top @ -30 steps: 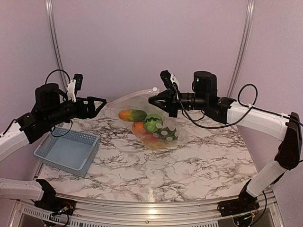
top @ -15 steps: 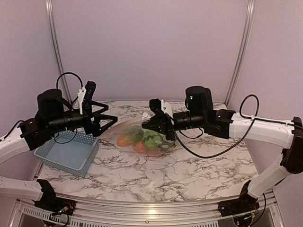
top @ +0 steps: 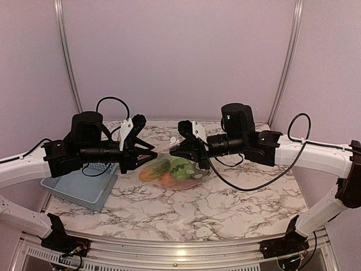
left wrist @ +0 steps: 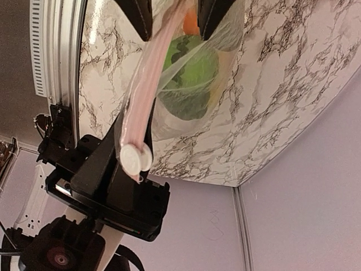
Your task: Open the zip-top bag and remove the fake food
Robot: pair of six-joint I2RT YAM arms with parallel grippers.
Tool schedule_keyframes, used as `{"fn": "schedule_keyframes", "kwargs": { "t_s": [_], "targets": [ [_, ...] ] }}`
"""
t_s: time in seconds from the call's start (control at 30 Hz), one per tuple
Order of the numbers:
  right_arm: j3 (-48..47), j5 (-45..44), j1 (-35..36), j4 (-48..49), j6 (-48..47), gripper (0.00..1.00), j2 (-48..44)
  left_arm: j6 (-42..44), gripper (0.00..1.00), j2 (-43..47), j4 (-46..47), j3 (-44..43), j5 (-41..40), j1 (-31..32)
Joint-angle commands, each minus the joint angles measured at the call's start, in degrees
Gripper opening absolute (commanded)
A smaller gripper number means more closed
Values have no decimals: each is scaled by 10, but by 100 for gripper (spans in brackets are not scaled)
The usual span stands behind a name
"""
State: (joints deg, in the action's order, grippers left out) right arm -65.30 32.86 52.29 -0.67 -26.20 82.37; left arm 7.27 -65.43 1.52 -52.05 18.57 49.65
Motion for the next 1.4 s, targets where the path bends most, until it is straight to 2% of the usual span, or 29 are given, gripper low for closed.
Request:
{"fn": "schedule_keyframes", "kwargs": {
  "t_s": [0.0,0.07,0.13,0.17,0.27,0.3,0.6,0.83,1.37],
  "targets": [
    [-4,3,4,-8,-5,4,-22,17,19,-11,8,-21,-15,12],
    [-4,4,4,-9,-4,5,-23,23,6,-12,8,-19,-20,15],
    [-4,4,5,-10,2,9,-23,28,0,-5,15,-10,-33,17],
    [-6,4,4,-10,7,14,-23,29,0,4,28,-2,-43,17],
    [-11,0,4,-16,21,44,-25,38,0,30,57,25,-70,17],
    [-14,0,3,-19,26,49,-25,43,0,38,62,31,-81,17],
    [-44,-7,-6,-2,88,51,-22,68,0,63,76,50,-94,17],
    [-88,-4,-7,-22,111,47,12,79,0,59,72,50,-104,25],
    [-105,-19,-8,-25,115,4,25,89,2,56,64,46,-117,31]
  ]
}}
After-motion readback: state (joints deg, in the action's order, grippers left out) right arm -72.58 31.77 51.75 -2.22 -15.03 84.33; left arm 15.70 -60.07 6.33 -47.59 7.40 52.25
